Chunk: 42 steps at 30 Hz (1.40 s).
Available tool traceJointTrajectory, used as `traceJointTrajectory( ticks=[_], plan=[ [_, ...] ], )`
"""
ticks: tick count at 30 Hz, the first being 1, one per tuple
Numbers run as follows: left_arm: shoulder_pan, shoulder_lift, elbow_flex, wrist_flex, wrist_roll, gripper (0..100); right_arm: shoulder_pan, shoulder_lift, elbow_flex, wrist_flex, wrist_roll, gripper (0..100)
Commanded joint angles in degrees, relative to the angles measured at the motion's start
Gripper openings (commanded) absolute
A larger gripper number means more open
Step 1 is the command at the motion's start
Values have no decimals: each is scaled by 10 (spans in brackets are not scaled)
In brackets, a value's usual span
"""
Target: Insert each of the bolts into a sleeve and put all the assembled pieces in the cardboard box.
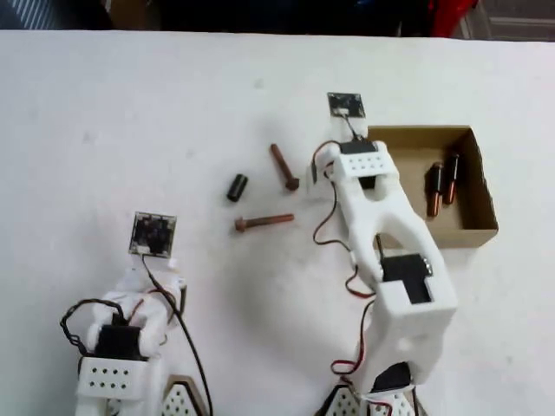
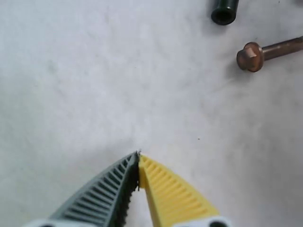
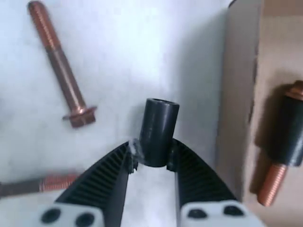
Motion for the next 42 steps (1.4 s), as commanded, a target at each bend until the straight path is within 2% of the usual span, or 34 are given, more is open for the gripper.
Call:
traceJointTrajectory(
  ticks=[1,5,14,20,27,34,38,42],
  plan=[
    [-4,-4,-3,-7,4,23,6,-68,-16,49,48,44],
    [-4,-4,-3,-7,4,23,6,-106,-15,103,78,44],
    [-4,-4,-3,-7,4,23,4,-220,-10,202,79,44],
    [-4,-4,-3,-7,4,23,0,-327,69,207,80,44],
    [-4,-4,-3,-7,4,23,-32,-458,201,206,141,45],
    [-4,-4,-3,-7,4,23,-87,-569,387,106,216,45],
    [-4,-4,-3,-7,4,23,-87,-628,481,39,275,45],
    [-4,-4,-3,-7,4,23,-86,-679,551,1,293,45]
  ],
)
